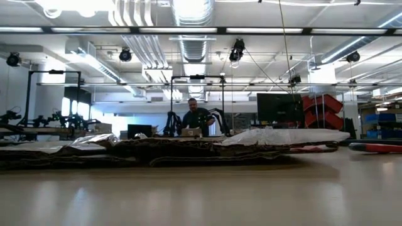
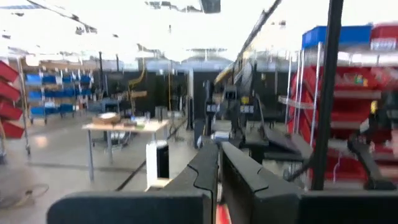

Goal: Unpack boxes
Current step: Return to Home Position

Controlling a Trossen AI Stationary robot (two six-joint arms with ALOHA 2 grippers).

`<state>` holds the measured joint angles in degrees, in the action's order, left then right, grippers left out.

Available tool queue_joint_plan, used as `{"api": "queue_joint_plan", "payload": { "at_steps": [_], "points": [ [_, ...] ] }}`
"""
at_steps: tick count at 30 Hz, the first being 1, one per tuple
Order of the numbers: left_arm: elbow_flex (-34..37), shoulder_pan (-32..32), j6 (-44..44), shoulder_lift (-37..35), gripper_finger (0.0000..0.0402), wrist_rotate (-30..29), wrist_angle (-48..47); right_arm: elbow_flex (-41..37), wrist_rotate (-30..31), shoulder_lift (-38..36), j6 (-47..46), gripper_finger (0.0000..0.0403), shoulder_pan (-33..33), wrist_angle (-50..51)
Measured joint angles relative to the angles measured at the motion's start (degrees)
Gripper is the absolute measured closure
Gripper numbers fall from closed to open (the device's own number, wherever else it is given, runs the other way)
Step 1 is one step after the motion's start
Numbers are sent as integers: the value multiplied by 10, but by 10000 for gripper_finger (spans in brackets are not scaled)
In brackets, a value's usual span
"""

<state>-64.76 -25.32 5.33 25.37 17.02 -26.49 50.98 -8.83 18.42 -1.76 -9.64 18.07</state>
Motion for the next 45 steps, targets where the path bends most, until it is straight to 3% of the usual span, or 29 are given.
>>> {"api": "queue_joint_plan", "payload": {
  "at_steps": [5,9,14,20,26,30,36,45],
  "points": [
    [187,1,79,-14,397,54,251,-145,-19,-28,-31,403,0,-207],
    [291,2,125,-11,397,79,389,-201,-32,-35,-61,403,0,-227],
    [331,6,145,-39,397,124,327,-232,-90,-53,-50,403,0,-196],
    [322,38,166,-91,397,128,314,-216,-13,-136,-16,403,0,-118],
    [336,105,163,-80,397,94,339,-215,59,-185,3,403,0,-87],
    [349,178,134,-37,397,38,384,-214,59,-167,-11,403,0,-82],
    [363,280,93,1,397,-60,379,-215,45,-136,-28,403,0,-81],
    [354,291,98,-126,397,-86,224,-216,6,-121,-37,403,0,-61]
  ]
}}
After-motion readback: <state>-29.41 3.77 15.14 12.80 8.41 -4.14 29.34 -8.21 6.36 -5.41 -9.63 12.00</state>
